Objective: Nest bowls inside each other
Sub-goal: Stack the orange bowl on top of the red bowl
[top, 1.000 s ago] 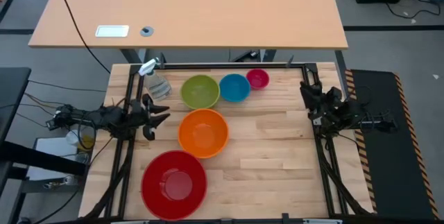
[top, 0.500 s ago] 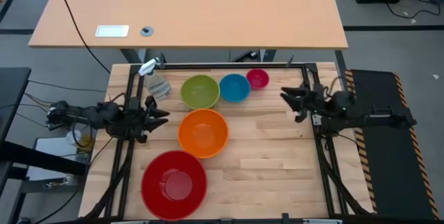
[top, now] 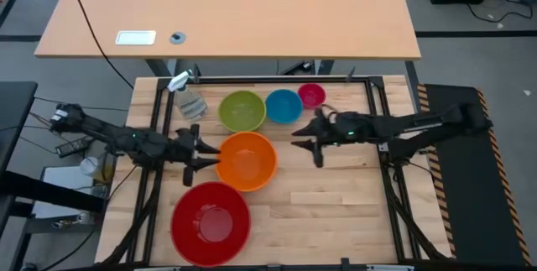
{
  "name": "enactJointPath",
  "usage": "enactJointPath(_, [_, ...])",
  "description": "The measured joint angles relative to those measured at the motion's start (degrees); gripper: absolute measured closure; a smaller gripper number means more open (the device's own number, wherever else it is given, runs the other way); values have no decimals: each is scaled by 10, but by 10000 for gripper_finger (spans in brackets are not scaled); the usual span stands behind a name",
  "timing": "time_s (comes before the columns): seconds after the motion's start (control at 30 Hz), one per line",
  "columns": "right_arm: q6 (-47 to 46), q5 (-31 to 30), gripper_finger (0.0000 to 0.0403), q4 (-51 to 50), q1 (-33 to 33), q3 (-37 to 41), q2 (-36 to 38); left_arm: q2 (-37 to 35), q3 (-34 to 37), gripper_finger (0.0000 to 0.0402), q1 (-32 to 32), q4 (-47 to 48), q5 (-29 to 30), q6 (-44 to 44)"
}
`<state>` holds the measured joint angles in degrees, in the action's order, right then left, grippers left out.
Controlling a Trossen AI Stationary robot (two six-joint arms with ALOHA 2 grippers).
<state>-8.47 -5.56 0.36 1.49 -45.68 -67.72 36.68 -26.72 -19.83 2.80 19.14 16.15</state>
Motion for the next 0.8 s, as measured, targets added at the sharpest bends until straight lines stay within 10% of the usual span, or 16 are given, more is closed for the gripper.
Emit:
enactJointPath(0.53, [34,-49,185,-104,-25,-140,-222,185,-2,258,-129,-372,115,-64])
enactJointPath(0.8, [17,-25,173,-127,-62,-185,-301,196,-2,258,-138,-293,219,-13])
